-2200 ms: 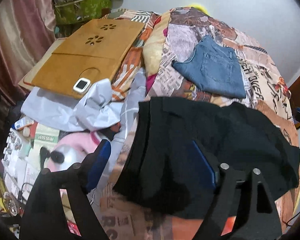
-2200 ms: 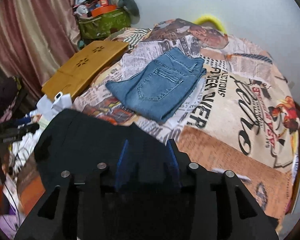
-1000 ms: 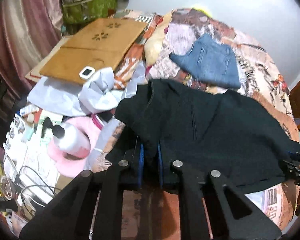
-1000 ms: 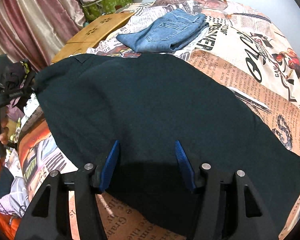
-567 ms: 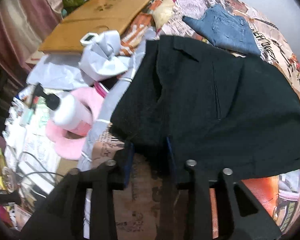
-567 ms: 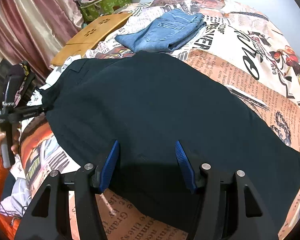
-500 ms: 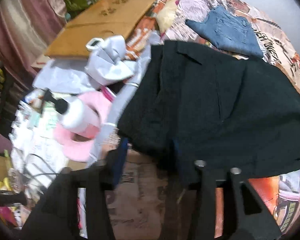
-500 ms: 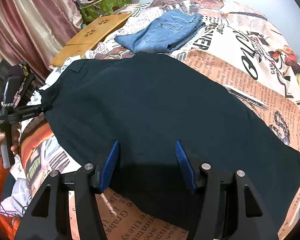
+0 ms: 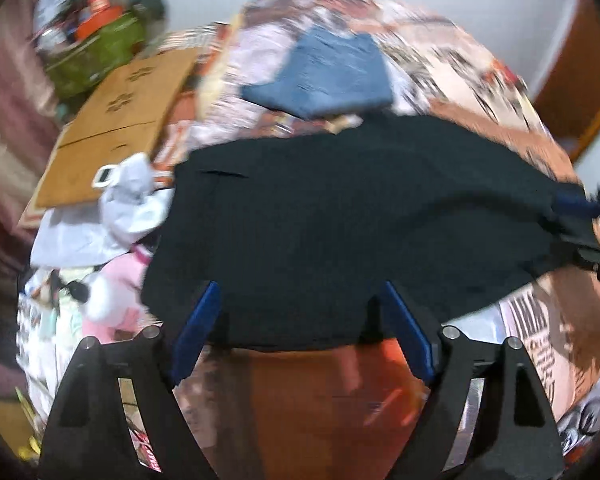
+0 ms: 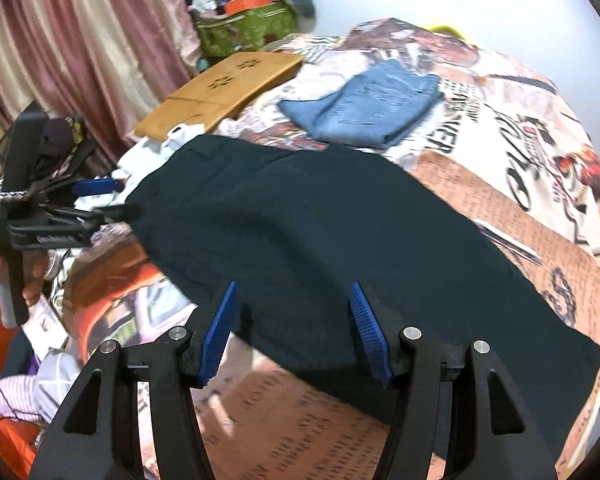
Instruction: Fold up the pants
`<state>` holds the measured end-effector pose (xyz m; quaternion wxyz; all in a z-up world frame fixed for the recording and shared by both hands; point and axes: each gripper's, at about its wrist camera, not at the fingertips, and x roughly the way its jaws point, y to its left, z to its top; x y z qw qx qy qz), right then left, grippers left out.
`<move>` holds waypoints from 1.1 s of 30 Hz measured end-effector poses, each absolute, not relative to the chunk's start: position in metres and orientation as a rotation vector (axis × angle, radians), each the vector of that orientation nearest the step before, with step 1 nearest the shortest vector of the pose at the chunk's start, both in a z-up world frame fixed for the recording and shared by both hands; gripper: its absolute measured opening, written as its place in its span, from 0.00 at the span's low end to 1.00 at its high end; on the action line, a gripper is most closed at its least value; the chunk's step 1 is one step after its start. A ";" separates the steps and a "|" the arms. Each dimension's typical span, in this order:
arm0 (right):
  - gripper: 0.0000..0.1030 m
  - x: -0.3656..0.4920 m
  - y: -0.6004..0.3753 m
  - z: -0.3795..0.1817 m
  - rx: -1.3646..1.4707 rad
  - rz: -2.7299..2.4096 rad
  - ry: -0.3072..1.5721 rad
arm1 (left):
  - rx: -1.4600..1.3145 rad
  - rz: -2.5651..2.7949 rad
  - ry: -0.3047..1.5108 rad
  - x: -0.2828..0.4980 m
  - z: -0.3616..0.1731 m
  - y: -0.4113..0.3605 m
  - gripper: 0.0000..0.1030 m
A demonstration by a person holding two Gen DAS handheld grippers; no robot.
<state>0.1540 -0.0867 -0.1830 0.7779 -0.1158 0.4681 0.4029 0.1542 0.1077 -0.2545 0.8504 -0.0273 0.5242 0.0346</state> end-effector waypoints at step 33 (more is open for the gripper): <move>0.04 0.146 -0.046 -0.202 -0.220 1.052 1.044 | -0.044 -0.125 1.112 0.160 -0.268 0.060 0.32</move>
